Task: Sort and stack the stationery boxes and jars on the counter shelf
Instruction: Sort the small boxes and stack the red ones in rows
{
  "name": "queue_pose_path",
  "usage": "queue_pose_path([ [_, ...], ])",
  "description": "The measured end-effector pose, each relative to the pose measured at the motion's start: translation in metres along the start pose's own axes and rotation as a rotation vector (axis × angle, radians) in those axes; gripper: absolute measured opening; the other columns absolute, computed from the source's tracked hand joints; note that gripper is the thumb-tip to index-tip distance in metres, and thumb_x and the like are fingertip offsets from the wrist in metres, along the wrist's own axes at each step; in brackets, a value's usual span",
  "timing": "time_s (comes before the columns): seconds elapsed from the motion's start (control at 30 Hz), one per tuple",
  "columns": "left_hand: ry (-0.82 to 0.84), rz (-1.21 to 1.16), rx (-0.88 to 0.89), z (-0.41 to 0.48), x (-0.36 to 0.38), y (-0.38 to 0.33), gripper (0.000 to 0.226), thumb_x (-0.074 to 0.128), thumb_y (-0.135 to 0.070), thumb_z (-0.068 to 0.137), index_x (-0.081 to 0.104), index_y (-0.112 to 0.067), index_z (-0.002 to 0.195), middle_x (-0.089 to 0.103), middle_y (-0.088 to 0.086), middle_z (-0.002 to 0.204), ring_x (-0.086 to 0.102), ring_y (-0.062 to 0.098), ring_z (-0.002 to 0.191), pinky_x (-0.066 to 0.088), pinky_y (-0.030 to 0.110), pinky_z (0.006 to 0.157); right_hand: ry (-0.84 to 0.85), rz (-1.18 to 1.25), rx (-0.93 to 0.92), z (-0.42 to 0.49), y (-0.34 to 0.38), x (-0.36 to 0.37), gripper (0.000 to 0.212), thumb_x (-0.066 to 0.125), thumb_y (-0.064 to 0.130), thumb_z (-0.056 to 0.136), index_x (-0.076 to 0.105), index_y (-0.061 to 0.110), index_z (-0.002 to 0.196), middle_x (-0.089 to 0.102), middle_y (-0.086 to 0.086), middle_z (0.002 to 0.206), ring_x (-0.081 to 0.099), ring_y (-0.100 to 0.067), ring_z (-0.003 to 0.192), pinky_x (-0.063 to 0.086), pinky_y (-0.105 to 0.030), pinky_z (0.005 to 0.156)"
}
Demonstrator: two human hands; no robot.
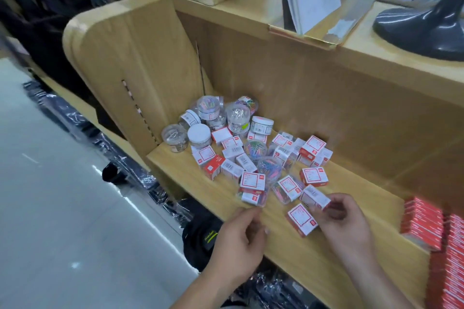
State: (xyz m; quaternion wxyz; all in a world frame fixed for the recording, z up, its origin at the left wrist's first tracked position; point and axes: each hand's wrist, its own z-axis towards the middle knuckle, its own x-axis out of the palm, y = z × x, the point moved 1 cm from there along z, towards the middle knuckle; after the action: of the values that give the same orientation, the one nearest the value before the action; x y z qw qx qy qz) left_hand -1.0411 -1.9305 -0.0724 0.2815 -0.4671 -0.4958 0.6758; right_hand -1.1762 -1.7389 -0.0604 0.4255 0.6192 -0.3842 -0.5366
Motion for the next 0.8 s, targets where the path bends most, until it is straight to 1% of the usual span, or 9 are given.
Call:
queue_pose_path([
  [0.1,-0.001,-0.055,-0.049,0.004,-0.003,0.004,0.031,0.068,-0.018,0.090,0.070,-0.028,0.119,0.065,-0.010,0.098,0.067,0.013,0.085,0.055,0.028,0.074,0.023,-0.056,0.031,0.004,0.005,0.000,0.027,0.087,0.018,0.076,0.065,0.023,0.091,0.068,-0.006,0.094,0.063,-0.021,0.078,0.047,-0.015,0.061],
  [0.23,-0.047,-0.050,-0.014,0.006,-0.005,0.000,0.015,0.070,-0.019,0.089,0.070,-0.028,0.100,0.065,-0.008,0.091,0.065,0.015,0.076,0.054,0.030,0.067,0.051,-0.092,0.091,0.005,0.009,-0.006,0.029,0.089,0.029,0.073,0.070,0.026,0.096,0.067,0.000,0.101,0.062,-0.021,0.088,0.047,-0.022,0.070],
  [0.3,-0.136,0.038,0.069,0.013,-0.014,-0.010,0.009,0.071,-0.021,0.089,0.068,-0.028,0.096,0.063,-0.010,0.088,0.063,0.013,0.072,0.054,0.032,0.065,0.052,-0.090,0.093,0.004,0.011,-0.009,0.029,0.088,0.028,0.074,0.072,0.025,0.098,0.068,-0.001,0.103,0.060,-0.020,0.087,0.046,-0.012,0.067],
  [0.37,-0.234,0.137,0.152,0.031,-0.028,-0.016,0.016,0.070,-0.024,0.089,0.067,-0.026,0.104,0.059,-0.012,0.092,0.060,0.010,0.070,0.051,0.028,0.064,0.057,-0.085,0.092,0.004,0.011,-0.011,0.028,0.086,0.026,0.076,0.072,0.024,0.100,0.068,-0.002,0.105,0.060,-0.019,0.087,0.045,-0.008,0.067],
  [0.43,-0.171,0.230,0.147,0.052,-0.039,-0.018,0.039,0.070,-0.035,0.087,0.064,-0.025,0.125,0.054,-0.012,0.099,0.059,0.008,0.074,0.052,0.026,0.068,0.081,-0.084,0.093,0.004,0.010,-0.013,0.027,0.086,0.029,0.076,0.073,0.026,0.100,0.068,0.000,0.105,0.060,-0.019,0.089,0.046,-0.014,0.072],
  [0.5,-0.041,0.361,0.110,0.067,-0.043,-0.015,0.055,0.074,-0.039,0.085,0.060,-0.026,0.136,0.051,-0.011,0.104,0.060,0.014,0.085,0.055,0.031,0.077,0.093,-0.079,0.104,0.004,0.011,-0.012,0.027,0.086,0.031,0.076,0.073,0.028,0.099,0.068,0.002,0.105,0.060,-0.020,0.091,0.046,-0.020,0.075],
  [0.57,0.005,0.383,0.127,0.071,-0.044,-0.013,0.049,0.079,-0.030,0.084,0.063,-0.029,0.130,0.050,-0.011,0.100,0.057,0.015,0.085,0.055,0.037,0.079,0.084,-0.069,0.109,0.004,0.012,-0.012,0.026,0.086,0.029,0.076,0.072,0.030,0.097,0.067,0.001,0.105,0.060,-0.021,0.091,0.046,-0.019,0.074],
  [0.67,-0.001,0.340,0.151,0.073,-0.046,-0.010,0.041,0.081,-0.029,0.080,0.062,-0.038,0.115,0.052,-0.013,0.100,0.057,0.011,0.077,0.055,0.037,0.073,0.078,-0.071,0.102,0.005,0.011,-0.013,0.025,0.087,0.027,0.076,0.073,0.030,0.096,0.067,0.000,0.104,0.060,-0.023,0.090,0.046,-0.011,0.070],
  [0.8,-0.005,0.357,0.165,0.072,-0.046,-0.010,0.034,0.080,-0.033,0.080,0.061,-0.031,0.108,0.051,-0.014,0.105,0.058,0.012,0.083,0.053,0.035,0.070,0.087,-0.071,0.085,0.004,0.012,-0.013,0.024,0.086,0.026,0.076,0.074,0.031,0.096,0.067,0.003,0.104,0.059,-0.019,0.089,0.046,-0.010,0.072],
])
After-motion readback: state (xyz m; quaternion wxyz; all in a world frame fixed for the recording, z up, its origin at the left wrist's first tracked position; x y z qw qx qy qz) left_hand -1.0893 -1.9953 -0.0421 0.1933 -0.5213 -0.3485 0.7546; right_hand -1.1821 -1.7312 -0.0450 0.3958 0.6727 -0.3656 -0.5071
